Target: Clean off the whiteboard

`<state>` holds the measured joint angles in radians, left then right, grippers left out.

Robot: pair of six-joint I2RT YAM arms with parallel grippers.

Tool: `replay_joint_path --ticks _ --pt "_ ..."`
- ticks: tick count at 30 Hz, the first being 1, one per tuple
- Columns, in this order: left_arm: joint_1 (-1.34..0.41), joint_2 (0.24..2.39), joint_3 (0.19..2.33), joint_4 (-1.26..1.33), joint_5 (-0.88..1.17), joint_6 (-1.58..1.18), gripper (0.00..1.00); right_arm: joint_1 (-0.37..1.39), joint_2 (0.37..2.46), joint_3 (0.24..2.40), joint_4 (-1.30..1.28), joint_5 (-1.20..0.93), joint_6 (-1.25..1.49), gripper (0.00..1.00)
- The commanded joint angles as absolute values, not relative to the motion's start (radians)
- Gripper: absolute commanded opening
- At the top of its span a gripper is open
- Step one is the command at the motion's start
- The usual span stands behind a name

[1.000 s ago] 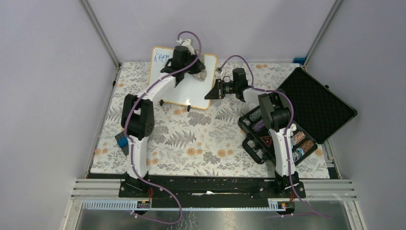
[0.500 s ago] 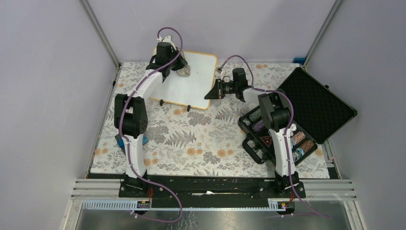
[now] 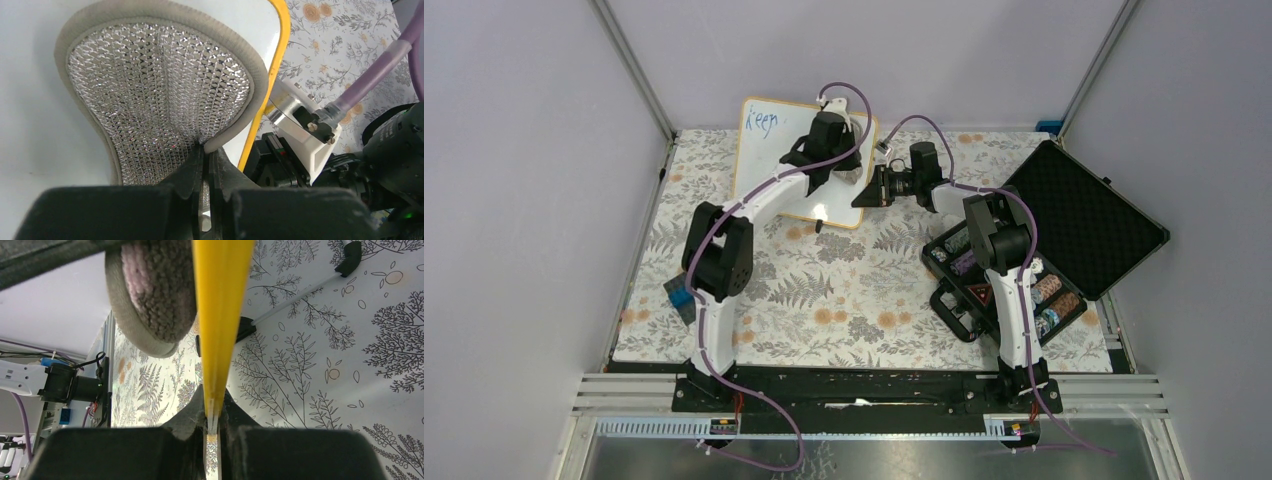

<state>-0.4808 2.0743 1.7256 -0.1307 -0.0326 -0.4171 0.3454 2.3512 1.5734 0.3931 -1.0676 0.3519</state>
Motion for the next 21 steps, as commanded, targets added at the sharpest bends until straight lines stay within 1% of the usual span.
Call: replay_joint_path --ticks 1,4,10,21 --pt "-0.499 2.113 1.698 -0.177 0.007 -0.416 0.00 0.401 2.292 1.574 0.366 -1.186 0.280 0.00" --pt "-0.490 2.109 1.699 -0.188 -0.055 -0.392 0.00 0.401 2.290 1.572 0.366 -1.186 0.278 0.00" --pt "-0.406 2.086 1.681 -0.173 -0.083 -0.373 0.00 0.401 2.290 1.572 0.366 -1.186 0.278 0.00" --pt "-0.128 2.077 1.653 -0.159 -0.018 -0.484 0.00 0.401 2.293 1.578 0.357 -1.184 0.271 0.00"
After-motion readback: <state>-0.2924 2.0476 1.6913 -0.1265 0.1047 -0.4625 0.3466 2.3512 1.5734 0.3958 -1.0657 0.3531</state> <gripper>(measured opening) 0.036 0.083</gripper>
